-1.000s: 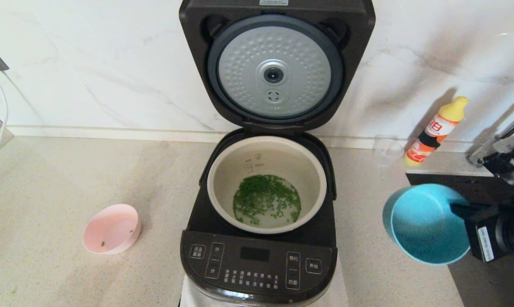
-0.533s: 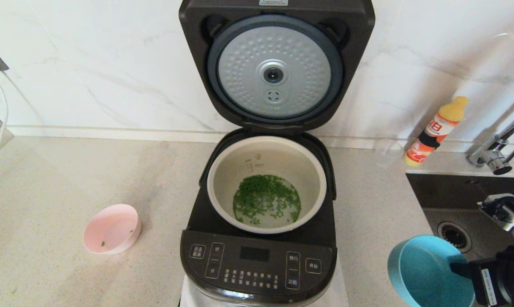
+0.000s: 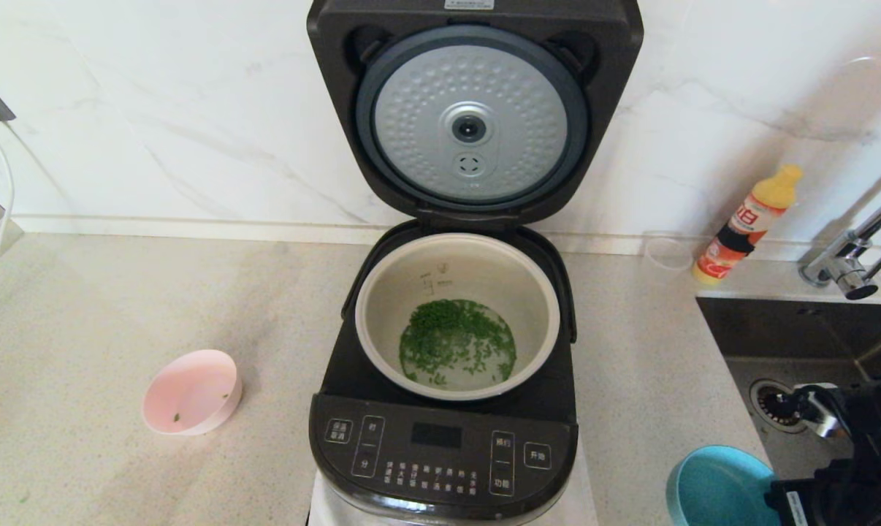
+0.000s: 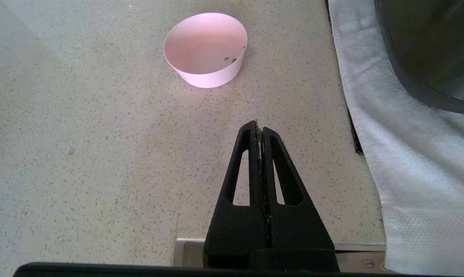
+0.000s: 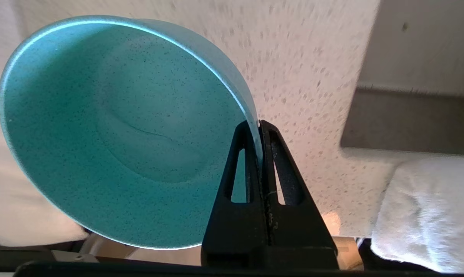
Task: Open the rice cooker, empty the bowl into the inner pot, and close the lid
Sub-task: Place the bowl on the table
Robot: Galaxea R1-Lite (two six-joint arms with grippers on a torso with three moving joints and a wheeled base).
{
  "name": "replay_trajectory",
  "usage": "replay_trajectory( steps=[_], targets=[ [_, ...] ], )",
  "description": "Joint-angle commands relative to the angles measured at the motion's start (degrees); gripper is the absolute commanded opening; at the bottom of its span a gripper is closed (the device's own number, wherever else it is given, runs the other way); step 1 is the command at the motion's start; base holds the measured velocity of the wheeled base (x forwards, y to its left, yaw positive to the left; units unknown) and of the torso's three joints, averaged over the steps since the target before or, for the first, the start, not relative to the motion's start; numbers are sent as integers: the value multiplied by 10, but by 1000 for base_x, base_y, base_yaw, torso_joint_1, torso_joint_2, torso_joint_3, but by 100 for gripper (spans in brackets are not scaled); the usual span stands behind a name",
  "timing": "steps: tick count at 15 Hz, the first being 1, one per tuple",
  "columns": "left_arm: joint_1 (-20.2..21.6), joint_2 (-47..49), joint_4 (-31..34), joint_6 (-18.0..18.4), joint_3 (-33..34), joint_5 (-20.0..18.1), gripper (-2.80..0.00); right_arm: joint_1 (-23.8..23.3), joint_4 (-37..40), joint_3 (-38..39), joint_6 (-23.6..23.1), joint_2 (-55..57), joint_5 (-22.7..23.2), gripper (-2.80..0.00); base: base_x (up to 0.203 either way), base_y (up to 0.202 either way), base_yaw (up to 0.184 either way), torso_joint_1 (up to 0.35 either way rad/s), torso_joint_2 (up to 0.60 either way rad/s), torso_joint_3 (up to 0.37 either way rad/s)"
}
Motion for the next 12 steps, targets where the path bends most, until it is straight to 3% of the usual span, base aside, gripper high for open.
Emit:
replay_trajectory(
  steps=[1,9,10,11,12],
  targets=[
    [0,1,0,0,0,0,-280,-1,-15,13,2,51,0,-280,0,0,0,0,0,0],
    [0,1,0,0,0,0,-280,5,-127,28,33,169,1,-280,0,0,0,0,0,0],
    [0,1,0,0,0,0,-280,5,-129,27,33,166,1,-187,0,0,0,0,0,0],
    [0,1,0,0,0,0,-280,5,-129,25,34,156,1,0,0,0,0,0,0,0],
    [0,1,0,0,0,0,-280,5,-129,20,34,152,0,0,0,0,0,0,0,0]
  ],
)
